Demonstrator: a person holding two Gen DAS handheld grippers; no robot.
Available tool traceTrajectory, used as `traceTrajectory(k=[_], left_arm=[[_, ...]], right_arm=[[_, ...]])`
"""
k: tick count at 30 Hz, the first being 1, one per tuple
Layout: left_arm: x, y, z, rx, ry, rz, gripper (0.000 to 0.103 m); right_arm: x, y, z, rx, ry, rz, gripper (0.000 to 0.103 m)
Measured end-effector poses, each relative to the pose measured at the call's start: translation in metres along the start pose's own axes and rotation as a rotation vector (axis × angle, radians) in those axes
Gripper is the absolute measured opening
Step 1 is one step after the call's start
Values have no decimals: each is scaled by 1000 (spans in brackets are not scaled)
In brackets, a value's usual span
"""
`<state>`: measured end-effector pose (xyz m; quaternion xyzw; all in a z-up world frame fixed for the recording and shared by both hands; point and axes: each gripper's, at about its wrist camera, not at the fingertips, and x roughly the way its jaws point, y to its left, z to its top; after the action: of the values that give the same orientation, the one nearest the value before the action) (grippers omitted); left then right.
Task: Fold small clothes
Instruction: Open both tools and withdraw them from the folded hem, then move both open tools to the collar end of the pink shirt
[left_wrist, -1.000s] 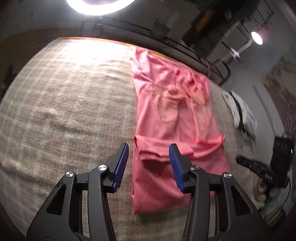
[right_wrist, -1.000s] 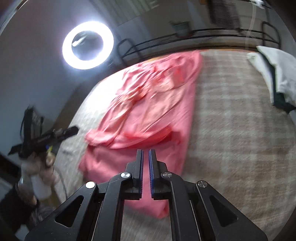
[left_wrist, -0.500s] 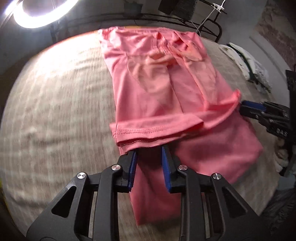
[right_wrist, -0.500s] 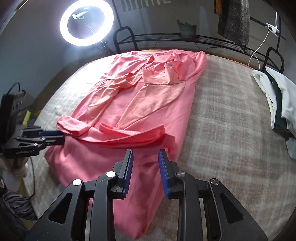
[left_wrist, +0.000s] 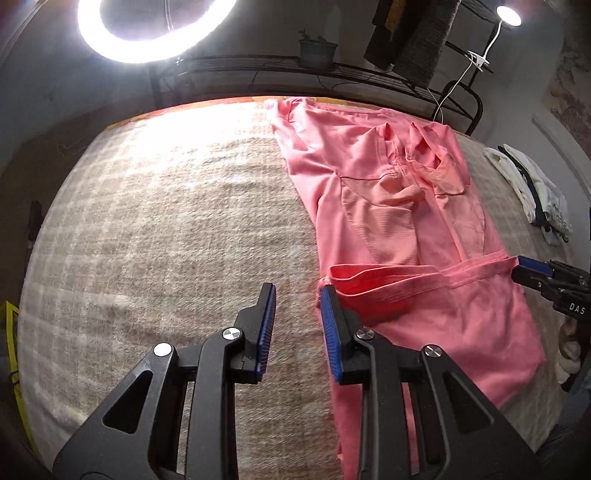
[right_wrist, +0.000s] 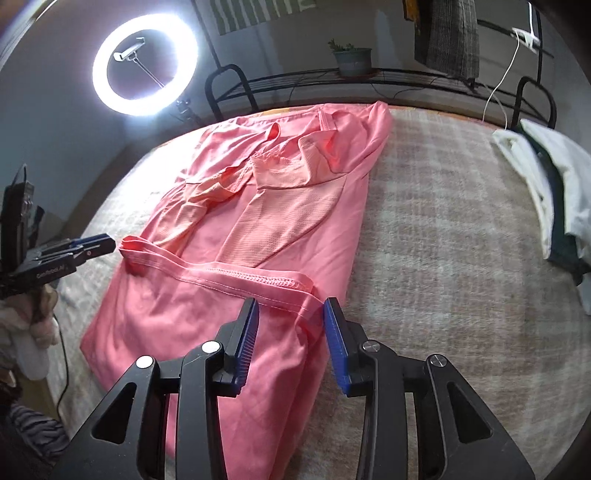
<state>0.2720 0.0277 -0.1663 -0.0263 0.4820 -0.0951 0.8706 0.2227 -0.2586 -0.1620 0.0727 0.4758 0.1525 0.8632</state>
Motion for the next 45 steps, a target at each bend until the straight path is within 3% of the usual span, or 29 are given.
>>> traceTrajectory(k=[5, 7, 9, 13, 18, 22, 28, 35, 37, 38, 40, 43, 45], left_arm=[[0, -4, 0, 10, 4, -6, 25], [0, -6, 1, 10, 4, -9, 25], [0, -8, 1, 13, 1, -6, 25], [0, -10, 2, 19, -12, 10, 25], [9, -16, -1, 39, 3, 19, 25], [15, -23, 5, 62, 5, 28, 25], [20, -6, 45, -15, -24, -18, 25], [54, 16, 101, -64, -42, -53, 25], [68, 22, 115, -77, -38, -61, 25], [77, 25, 123, -88, -36, -56, 25], [87, 31, 135, -116, -48, -35, 25], [94, 29, 150, -136, -66, -92, 25], [97, 15, 160, -121, -63, -177, 25]], right_arm=[[5, 4, 1, -19, 9, -22, 31], [6, 2, 0, -2, 14, -18, 7], [4, 1, -1, 3, 2, -36, 1], [-6, -7, -2, 13, -25, -124, 1], [-5, -12, -1, 20, 6, -20, 1], [-9, -7, 9, 1, -9, -19, 3], [-12, -22, 37, 20, -44, 15, 4], [13, -62, 78, 110, -74, 51, 4], [22, -72, 91, 112, -74, 42, 12], [28, -77, 99, 109, -78, 30, 22], [37, -85, 112, 101, -98, -21, 23], [45, -98, 128, 123, -127, 34, 23], [54, -105, 137, 136, -128, 57, 23]])
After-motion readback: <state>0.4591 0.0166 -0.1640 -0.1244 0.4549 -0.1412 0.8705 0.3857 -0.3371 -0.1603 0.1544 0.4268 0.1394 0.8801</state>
